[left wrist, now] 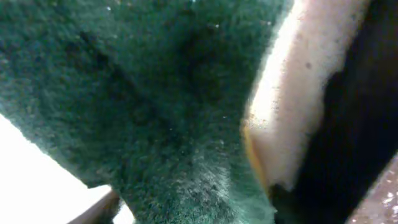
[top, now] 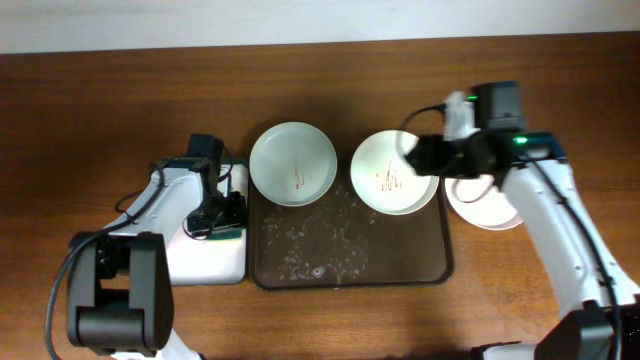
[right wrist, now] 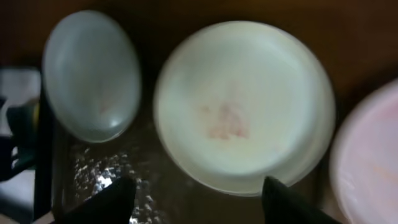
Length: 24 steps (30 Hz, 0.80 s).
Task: Clean dirty plates on tray and stack at the side
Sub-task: 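Grasp the right back plate rim and drag it forward with right gripper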
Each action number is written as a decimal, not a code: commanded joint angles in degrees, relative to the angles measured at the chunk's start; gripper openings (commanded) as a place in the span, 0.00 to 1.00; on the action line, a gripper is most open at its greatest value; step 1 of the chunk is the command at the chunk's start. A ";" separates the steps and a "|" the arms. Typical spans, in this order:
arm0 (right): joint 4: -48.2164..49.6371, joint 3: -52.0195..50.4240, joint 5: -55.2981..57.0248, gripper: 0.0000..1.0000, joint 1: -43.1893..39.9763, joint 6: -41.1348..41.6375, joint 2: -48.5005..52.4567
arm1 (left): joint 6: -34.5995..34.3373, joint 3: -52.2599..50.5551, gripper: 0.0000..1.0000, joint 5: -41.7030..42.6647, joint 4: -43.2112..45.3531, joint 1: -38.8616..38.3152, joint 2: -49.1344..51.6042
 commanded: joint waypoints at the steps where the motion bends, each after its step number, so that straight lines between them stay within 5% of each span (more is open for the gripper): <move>1: 4.35 0.37 2.56 0.68 7.23 -0.87 2.43 | -0.15 0.20 0.19 0.81 -0.04 -1.03 -1.18; 3: 8.46 0.37 6.38 0.70 10.58 -0.87 4.02 | -0.17 0.20 0.00 0.57 -0.04 -1.01 -1.18; 7: 18.73 0.37 9.27 0.72 14.51 -0.87 8.94 | -0.15 0.20 0.00 -0.04 -0.07 -1.01 -1.18; 8: 20.79 0.37 9.14 0.71 15.17 -0.85 10.56 | -0.15 0.20 0.06 -0.04 -0.07 -1.01 -1.18; 9: 22.80 0.37 8.81 0.71 15.87 -0.85 12.57 | -0.13 0.20 0.56 -0.02 -0.07 -1.01 -1.18; 10: 24.35 0.37 8.87 0.71 16.46 -0.87 14.43 | -0.13 0.20 0.68 -0.02 -0.04 -1.01 -1.18; 20: 32.11 0.37 8.90 0.57 18.18 -0.17 26.18 | -0.13 0.20 0.73 -0.02 0.07 -1.01 -1.18; 24: 31.78 0.37 6.93 0.26 18.25 3.93 27.69 | -0.15 0.20 0.73 -0.02 0.13 -1.01 -1.18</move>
